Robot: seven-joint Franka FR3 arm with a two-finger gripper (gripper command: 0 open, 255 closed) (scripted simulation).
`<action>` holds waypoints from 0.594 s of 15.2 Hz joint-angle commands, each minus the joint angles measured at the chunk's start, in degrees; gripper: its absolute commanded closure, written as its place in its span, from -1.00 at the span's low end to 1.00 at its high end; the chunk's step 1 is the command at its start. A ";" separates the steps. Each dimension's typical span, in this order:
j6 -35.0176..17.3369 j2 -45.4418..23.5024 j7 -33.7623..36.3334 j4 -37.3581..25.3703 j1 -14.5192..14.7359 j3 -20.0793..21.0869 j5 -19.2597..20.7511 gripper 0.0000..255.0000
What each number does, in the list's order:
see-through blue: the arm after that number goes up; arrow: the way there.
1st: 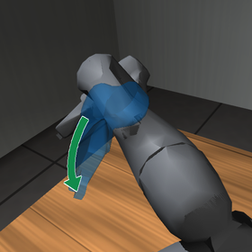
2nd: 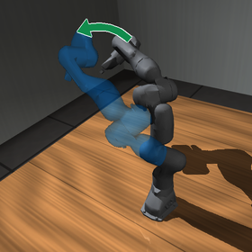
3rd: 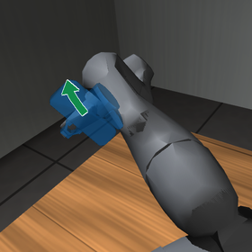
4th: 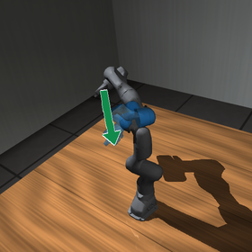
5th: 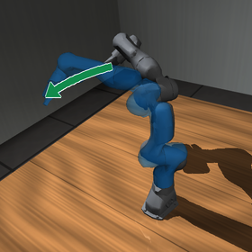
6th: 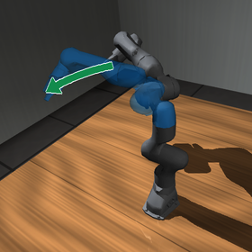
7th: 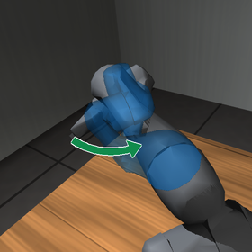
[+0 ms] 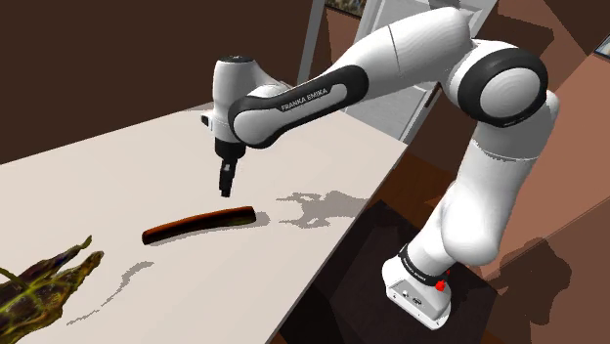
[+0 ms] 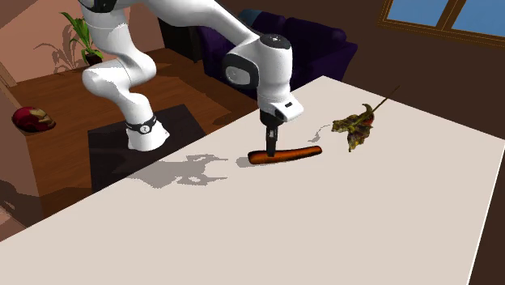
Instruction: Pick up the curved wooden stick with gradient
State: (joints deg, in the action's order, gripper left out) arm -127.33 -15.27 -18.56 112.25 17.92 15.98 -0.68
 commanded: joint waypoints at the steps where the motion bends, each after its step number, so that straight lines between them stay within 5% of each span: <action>1: -0.76 -3.41 -0.41 -2.40 1.36 0.69 1.28 -1.00; 9: -2.65 -14.29 -1.76 -10.46 6.01 1.87 5.47 -1.00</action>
State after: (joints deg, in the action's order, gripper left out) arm -129.50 -28.57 -20.44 102.29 23.53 17.87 4.44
